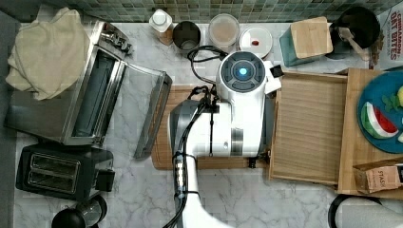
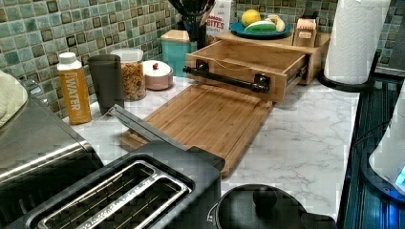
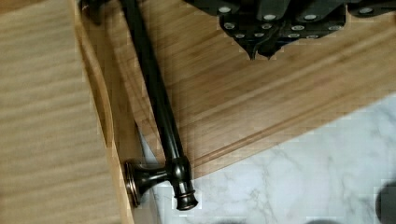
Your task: Close the drawer.
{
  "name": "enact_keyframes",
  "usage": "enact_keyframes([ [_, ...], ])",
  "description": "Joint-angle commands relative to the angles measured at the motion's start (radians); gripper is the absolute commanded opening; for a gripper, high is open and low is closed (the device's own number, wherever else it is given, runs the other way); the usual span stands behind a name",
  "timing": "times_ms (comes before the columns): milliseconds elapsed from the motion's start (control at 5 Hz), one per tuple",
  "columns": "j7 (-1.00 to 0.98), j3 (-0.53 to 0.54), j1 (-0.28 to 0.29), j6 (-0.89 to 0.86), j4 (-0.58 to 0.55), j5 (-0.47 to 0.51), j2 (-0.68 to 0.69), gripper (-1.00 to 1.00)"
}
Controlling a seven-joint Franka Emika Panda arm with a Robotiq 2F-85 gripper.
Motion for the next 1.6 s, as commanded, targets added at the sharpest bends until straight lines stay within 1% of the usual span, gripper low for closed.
enact_keyframes([
  [200,0.052,0.001,0.025,-0.028,0.058,-0.153,0.142,-1.00],
  [400,0.079,-0.009,0.023,0.018,0.018,-0.176,0.141,-1.00],
  [600,0.111,-0.014,0.023,0.082,-0.049,-0.205,0.113,-1.00],
  [800,0.156,-0.033,0.019,0.233,-0.160,-0.263,0.078,-1.00],
  [1000,0.153,-0.044,0.002,0.340,-0.232,-0.278,0.067,-1.00],
  [1200,0.120,-0.037,-0.021,0.338,-0.237,-0.233,0.085,-1.00],
  [1400,0.146,-0.045,-0.019,0.379,-0.282,-0.237,0.072,-1.00],
  [1600,0.152,-0.060,-0.023,0.412,-0.310,-0.289,0.058,-1.00],
])
